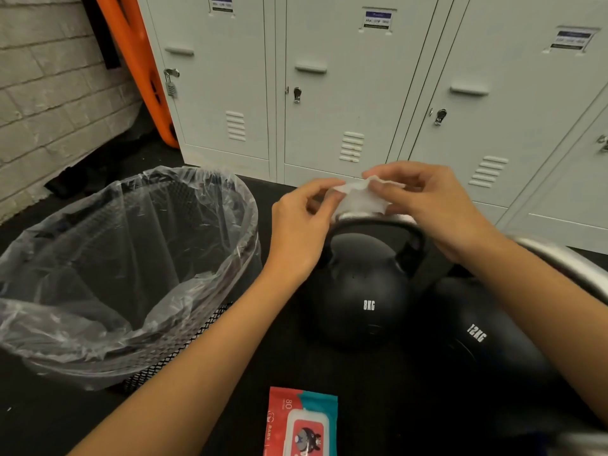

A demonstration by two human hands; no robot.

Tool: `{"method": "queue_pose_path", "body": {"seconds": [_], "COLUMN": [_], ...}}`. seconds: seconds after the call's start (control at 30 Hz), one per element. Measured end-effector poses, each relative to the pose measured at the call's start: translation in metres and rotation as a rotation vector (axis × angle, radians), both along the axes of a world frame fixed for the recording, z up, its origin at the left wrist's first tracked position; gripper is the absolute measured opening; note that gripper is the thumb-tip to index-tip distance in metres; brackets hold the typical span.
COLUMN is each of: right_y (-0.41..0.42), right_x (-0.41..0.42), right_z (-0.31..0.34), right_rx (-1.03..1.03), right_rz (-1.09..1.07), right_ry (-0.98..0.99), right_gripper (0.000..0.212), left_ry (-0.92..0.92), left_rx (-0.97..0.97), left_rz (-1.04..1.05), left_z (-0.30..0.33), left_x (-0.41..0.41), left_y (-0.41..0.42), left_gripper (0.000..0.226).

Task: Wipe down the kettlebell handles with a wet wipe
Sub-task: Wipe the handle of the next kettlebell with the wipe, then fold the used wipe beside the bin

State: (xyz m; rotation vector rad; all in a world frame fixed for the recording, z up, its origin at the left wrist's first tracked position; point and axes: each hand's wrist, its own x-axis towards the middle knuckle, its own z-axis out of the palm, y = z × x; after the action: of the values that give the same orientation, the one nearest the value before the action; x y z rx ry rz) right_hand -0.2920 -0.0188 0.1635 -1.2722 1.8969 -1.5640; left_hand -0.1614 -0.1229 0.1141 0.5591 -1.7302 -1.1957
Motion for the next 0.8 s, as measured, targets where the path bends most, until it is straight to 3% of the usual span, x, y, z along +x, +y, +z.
{"method": "queue_pose_path", "body": {"seconds": [0.13,0.27,0.33,0.43,0.57,0.67,0.8], "right_y": [0.004,0.02,0.027,0.026,0.004,-0.015,-0.033], "right_x": [-0.02,-0.035,-0.036,-0.031,-0.02,-0.012,0.002], "right_z": [0.002,-0.001,-0.004,-0.007,-0.017,-0.026,-0.031], "right_rx": [-0.008,0.288,0.381,0.33,0.372,0.424,0.417], "right_rz": [-0.064,0.046,0.092,0.028,0.058,0.137,0.226], "right_ry": [0.142,0.393,0.408,0.423,0.705,0.889,1.061], "right_gripper": [0.034,0.037,0.034,0.025,0.041,0.044,0.037], "left_ry": [-0.096,-0.294,-0.351,-0.363,-0.27,-0.18,-0.111], "left_rx": [-0.175,-0.385,-0.387,-0.377,-0.297,-0.168,-0.165], "left_rz": [-0.011,-0.054,-0.076,-0.086,-0.014,0.063,0.086], "left_z": [0.009,-0.016,-0.024,-0.027,-0.033,-0.037,-0.028], "left_x": [-0.016,-0.015,-0.008,0.002,0.01,0.017,0.024], "left_y": [-0.011,-0.016,-0.012,-0.003,0.004,0.008,0.016], "left_gripper": [0.025,0.032,0.042,0.049,0.05,0.044,0.039]}}
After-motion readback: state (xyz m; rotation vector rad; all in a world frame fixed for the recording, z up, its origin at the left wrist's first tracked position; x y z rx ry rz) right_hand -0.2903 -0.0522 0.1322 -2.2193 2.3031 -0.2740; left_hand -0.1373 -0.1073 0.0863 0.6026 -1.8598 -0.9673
